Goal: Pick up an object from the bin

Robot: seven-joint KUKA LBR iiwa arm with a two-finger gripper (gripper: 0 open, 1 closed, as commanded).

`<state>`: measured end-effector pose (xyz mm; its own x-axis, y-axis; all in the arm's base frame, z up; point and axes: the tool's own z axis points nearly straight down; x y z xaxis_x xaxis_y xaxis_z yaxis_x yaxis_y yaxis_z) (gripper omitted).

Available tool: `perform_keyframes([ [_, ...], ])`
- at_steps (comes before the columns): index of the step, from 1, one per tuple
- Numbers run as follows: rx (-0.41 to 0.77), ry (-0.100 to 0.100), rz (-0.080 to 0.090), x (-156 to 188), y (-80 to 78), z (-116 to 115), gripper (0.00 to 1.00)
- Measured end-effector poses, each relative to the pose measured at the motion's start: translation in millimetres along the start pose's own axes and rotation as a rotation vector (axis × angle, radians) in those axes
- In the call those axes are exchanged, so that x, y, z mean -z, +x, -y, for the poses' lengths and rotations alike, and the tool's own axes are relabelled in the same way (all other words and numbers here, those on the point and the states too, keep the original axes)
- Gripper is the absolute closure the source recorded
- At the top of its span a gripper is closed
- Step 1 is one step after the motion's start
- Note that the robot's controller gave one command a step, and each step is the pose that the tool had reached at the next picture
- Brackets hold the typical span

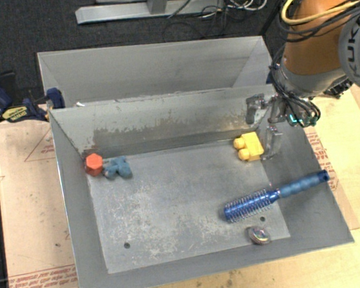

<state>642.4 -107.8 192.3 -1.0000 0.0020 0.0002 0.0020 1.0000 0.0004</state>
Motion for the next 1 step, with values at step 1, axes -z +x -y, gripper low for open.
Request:
perform_keyframes([
  [1, 0.019, -0.001, -0.007, -61.5, 59.9, 35.6, 0.0],
])
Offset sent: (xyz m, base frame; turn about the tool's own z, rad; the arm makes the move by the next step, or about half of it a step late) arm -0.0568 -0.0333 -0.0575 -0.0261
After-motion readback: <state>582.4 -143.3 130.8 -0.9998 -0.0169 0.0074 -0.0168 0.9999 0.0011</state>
